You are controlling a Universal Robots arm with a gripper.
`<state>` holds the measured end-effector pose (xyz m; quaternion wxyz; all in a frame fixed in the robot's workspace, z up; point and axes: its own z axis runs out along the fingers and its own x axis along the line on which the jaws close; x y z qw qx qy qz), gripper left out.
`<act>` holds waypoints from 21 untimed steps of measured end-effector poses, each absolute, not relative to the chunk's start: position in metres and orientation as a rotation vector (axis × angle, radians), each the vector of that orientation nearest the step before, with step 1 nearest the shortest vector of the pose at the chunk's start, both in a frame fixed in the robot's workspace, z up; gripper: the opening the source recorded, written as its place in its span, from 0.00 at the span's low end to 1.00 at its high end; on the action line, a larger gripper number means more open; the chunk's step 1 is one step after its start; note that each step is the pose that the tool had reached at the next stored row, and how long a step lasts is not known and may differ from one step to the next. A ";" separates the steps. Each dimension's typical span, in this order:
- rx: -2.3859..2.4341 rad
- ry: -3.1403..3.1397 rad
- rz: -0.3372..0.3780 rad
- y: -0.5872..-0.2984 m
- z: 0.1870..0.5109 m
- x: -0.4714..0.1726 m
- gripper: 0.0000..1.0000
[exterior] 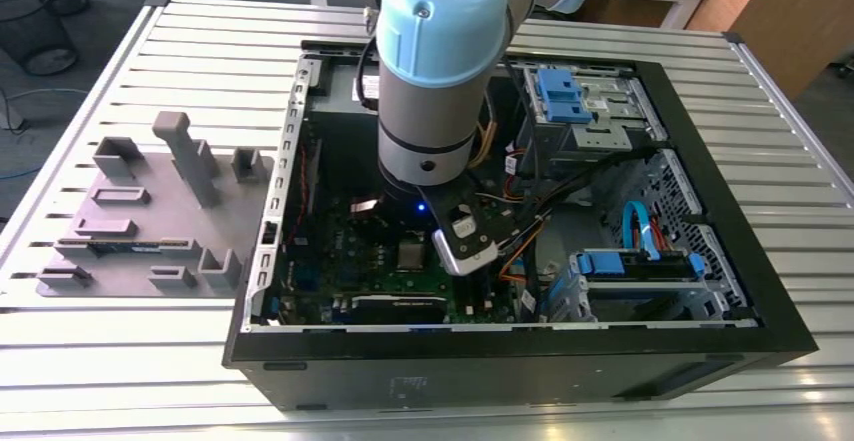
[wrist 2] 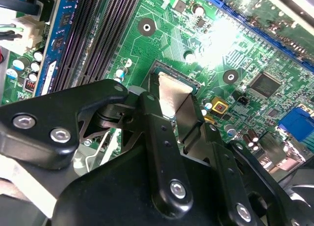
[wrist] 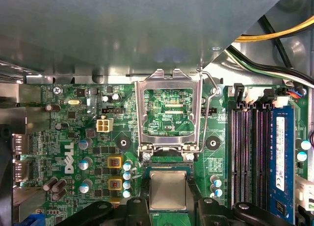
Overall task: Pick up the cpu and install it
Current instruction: 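Place the cpu into insertion slot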
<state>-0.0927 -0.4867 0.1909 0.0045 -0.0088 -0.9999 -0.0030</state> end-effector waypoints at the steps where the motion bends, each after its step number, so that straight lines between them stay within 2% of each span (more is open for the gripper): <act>1: -0.028 -3.133 -0.009 -0.487 0.191 -0.093 0.38; 14: -0.027 -3.133 -0.009 -0.487 0.191 -0.092 0.38; 15: -0.027 -3.133 -0.010 -0.487 0.191 -0.092 0.40; 16: -0.027 -3.133 -0.010 -0.487 0.191 -0.092 0.45; 21: -0.027 -3.133 -0.010 -0.487 0.193 -0.092 0.45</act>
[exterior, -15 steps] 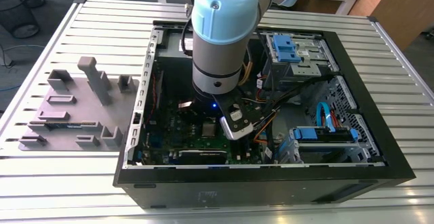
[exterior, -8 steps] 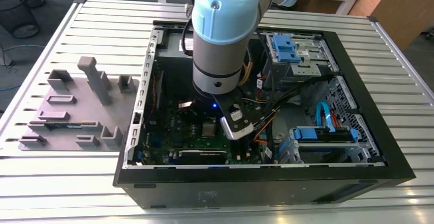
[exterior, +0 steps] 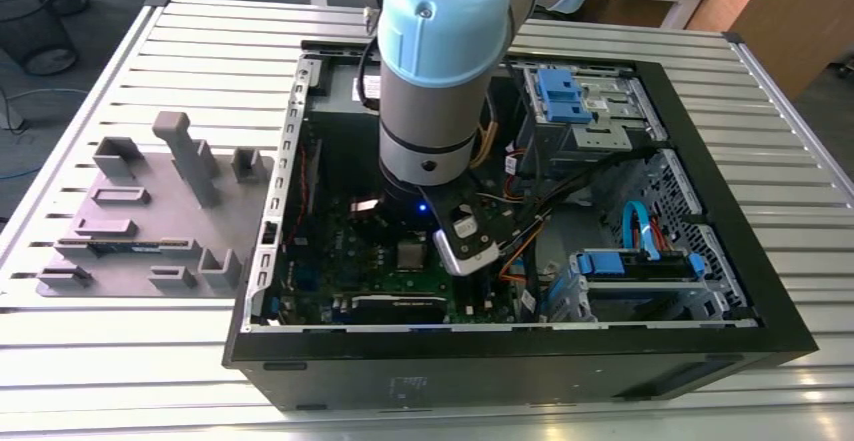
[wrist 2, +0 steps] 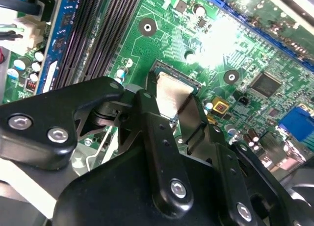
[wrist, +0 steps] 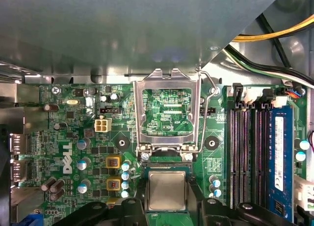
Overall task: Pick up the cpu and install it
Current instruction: 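Place the cpu into insertion slot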
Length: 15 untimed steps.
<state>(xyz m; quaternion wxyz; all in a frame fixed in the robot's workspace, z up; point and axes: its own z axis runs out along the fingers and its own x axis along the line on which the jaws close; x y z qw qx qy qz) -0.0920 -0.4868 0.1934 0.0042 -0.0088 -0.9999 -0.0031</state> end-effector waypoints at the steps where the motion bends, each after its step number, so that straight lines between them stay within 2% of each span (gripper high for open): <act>1: -0.027 -3.133 -0.010 -0.487 0.195 -0.092 0.45; 15: -0.027 -3.133 -0.011 -0.487 0.207 -0.092 0.44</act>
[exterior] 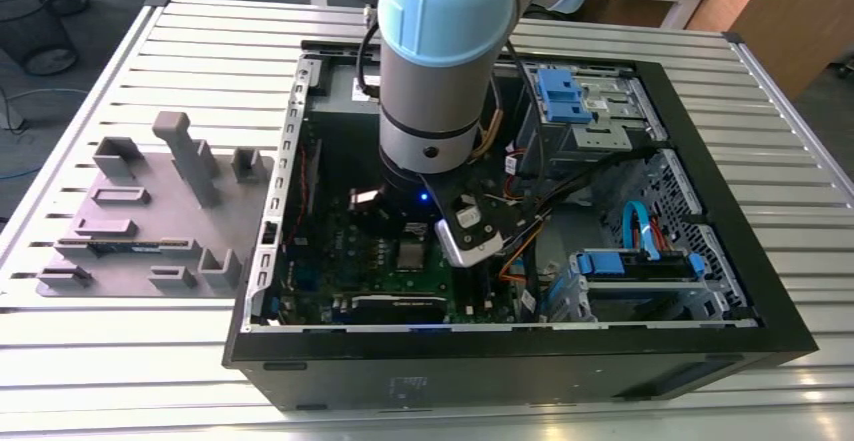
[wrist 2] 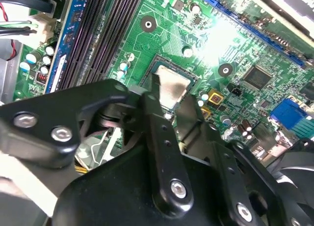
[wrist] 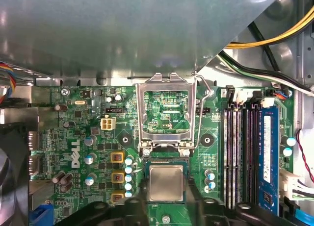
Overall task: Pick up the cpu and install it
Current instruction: 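Place the cpu into insertion slot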
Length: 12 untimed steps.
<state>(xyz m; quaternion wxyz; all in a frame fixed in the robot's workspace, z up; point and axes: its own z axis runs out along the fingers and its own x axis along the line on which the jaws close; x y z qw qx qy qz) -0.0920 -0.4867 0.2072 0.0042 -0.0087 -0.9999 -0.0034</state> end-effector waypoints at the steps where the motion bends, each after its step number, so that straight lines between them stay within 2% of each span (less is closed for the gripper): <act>1: -0.027 -3.133 -0.010 -0.487 0.207 -0.092 0.38; 3: -0.027 -3.133 -0.011 -0.487 0.207 -0.092 0.26; 4: -0.027 -3.133 -0.011 -0.487 0.208 -0.092 0.26; 5: -0.027 -3.133 -0.010 -0.487 0.208 -0.092 0.20; 6: -0.027 -3.133 -0.011 -0.487 0.208 -0.092 0.20; 8: -0.027 -3.133 -0.011 -0.487 0.208 -0.092 0.11; 12: -0.027 -3.133 -0.010 -0.487 0.208 -0.092 0.11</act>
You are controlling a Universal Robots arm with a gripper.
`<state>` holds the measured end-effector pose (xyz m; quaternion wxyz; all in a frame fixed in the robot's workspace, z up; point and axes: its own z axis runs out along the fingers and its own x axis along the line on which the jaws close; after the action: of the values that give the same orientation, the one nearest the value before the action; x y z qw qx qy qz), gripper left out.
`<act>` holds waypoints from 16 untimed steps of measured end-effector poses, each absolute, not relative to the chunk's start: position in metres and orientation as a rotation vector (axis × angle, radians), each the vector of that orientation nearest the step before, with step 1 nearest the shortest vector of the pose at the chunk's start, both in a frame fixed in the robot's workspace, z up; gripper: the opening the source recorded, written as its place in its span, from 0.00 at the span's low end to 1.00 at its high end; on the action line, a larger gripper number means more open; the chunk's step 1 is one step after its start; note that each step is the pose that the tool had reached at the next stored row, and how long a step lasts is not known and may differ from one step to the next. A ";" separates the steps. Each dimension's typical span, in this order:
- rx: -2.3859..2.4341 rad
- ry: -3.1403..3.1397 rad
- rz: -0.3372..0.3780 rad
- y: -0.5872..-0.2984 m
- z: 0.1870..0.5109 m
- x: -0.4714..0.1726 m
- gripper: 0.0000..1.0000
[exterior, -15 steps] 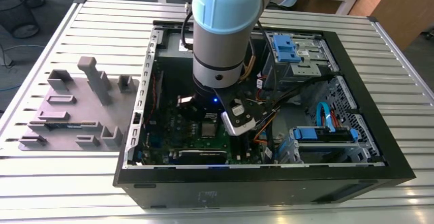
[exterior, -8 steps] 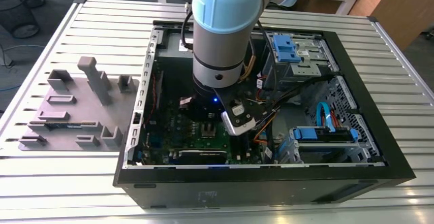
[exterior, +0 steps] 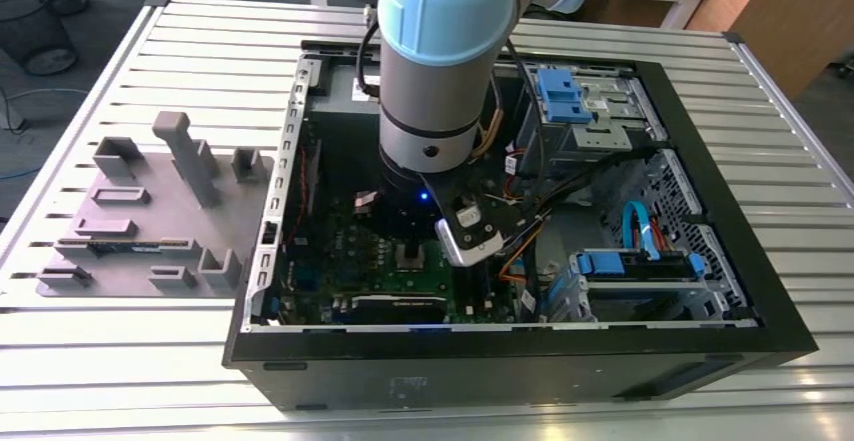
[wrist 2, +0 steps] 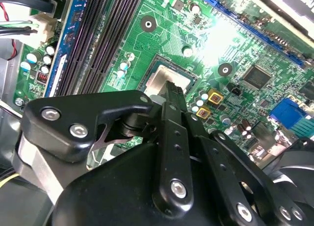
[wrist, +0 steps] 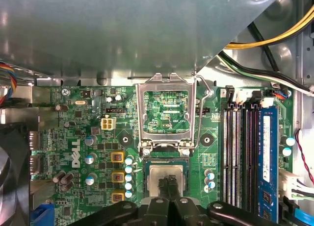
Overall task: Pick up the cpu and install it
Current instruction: 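Place the cpu into insertion slot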
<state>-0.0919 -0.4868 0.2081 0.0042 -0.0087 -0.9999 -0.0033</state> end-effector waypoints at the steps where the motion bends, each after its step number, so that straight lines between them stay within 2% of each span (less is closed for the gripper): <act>1: -0.027 -3.133 -0.010 -0.487 0.208 -0.092 0.11; 16: -0.027 -3.134 -0.010 -0.487 0.197 -0.093 0.11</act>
<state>-0.0930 -0.4868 0.1968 0.0039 -0.0088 -0.9999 -0.0032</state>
